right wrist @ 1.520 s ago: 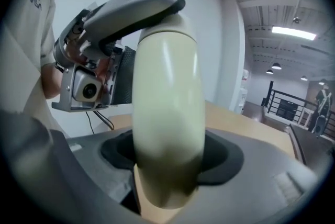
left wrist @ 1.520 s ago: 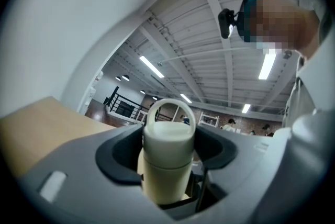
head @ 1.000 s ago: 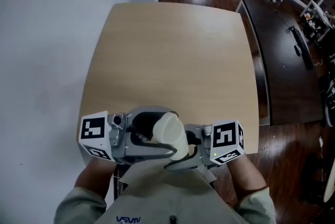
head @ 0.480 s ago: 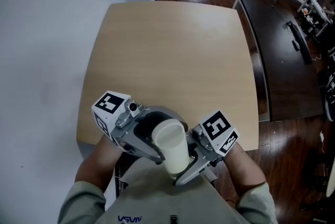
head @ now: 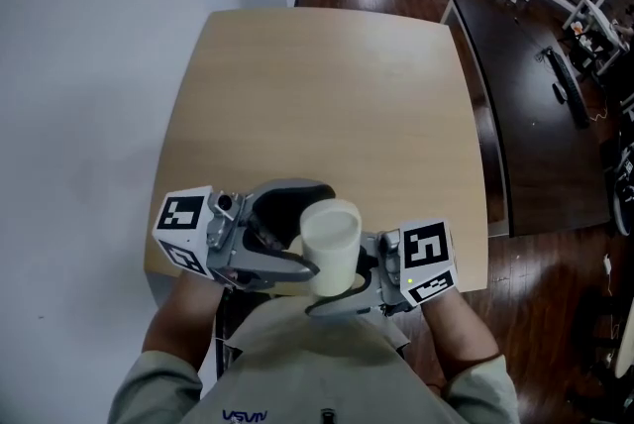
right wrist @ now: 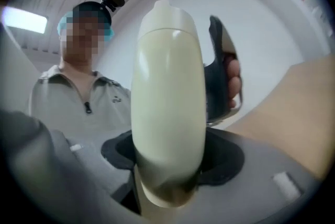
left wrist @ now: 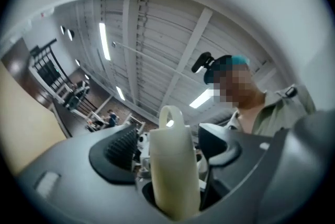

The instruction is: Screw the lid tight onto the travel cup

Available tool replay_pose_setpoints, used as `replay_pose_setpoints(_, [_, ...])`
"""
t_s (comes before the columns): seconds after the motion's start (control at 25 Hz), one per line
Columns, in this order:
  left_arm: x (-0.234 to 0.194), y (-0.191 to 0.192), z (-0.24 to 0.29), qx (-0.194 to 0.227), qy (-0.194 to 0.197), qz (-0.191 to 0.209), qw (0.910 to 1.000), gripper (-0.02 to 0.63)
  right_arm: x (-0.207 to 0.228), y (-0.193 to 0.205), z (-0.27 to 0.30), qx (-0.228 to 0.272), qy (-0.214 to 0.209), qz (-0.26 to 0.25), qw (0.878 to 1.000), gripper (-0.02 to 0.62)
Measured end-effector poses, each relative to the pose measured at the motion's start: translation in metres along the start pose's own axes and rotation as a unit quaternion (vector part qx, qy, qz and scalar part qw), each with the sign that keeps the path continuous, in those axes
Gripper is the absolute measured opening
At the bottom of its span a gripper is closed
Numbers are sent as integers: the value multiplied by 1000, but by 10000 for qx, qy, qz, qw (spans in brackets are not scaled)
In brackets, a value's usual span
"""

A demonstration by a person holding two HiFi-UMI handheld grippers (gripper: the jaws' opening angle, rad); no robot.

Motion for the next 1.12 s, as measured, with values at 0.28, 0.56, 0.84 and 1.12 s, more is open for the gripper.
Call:
replay_pose_setpoints(0.28, [-7,-2,-21,464,-2413,740,9665,356,49,-8,-33,-603,3482,-988,9303,301])
replay_pose_setpoints(0.56, [0,10,-14,574,-3360,1413,9294,356,69,5,-48,-1149,5201,-1567,8317,301])
replay_pose_setpoints(0.84, [-4,17,-15,435,-3634,1553,9176,309,66,11,-29,-1721,5259,-1842,8123,301])
replay_pose_setpoints(1.12, [9,22,-11,288,-3130,1630,9352,302,47,19,-23,-1713,4581,-1661,8563,301])
Point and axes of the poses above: the fingertips, and each gripper's own axes: z forward along the fingers, x to its right, y out of its underside, the point moved 5 cm from there along -z, backward along the fingers, and after that the axes turned 12 degrees about -y, right-handed, at the moved point
